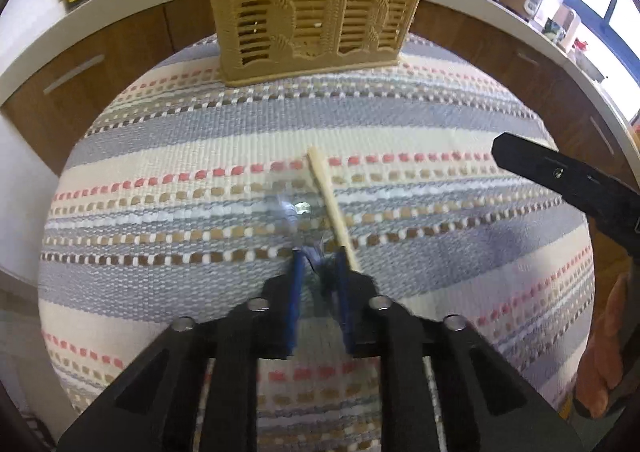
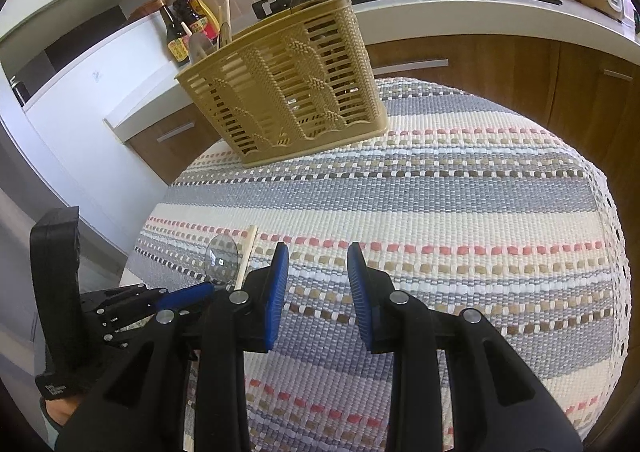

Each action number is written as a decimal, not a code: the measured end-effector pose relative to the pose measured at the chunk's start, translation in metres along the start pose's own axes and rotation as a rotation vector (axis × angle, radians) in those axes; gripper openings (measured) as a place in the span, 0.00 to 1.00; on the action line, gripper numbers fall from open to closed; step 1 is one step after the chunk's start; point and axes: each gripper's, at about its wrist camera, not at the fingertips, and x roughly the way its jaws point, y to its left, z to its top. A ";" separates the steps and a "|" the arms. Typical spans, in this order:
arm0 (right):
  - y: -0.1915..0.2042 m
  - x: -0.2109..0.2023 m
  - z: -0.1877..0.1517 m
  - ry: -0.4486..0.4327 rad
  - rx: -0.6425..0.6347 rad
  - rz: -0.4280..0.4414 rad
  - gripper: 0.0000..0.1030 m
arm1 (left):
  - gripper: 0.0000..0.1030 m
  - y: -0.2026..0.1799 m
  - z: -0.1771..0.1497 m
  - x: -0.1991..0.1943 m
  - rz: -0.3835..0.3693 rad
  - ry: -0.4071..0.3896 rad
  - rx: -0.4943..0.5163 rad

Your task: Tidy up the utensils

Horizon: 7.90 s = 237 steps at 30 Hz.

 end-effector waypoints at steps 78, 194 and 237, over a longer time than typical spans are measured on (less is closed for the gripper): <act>0.084 -0.064 0.071 -0.105 -0.262 0.144 0.04 | 0.10 0.051 0.057 -0.154 -0.005 -0.480 -0.012; 0.008 -0.021 0.023 -0.521 -0.178 -0.262 0.92 | 0.93 0.011 -0.013 -0.065 0.258 -0.776 -0.133; 0.019 -0.019 0.017 -0.529 -0.223 -0.312 0.92 | 0.93 0.007 -0.013 -0.065 0.289 -0.775 -0.116</act>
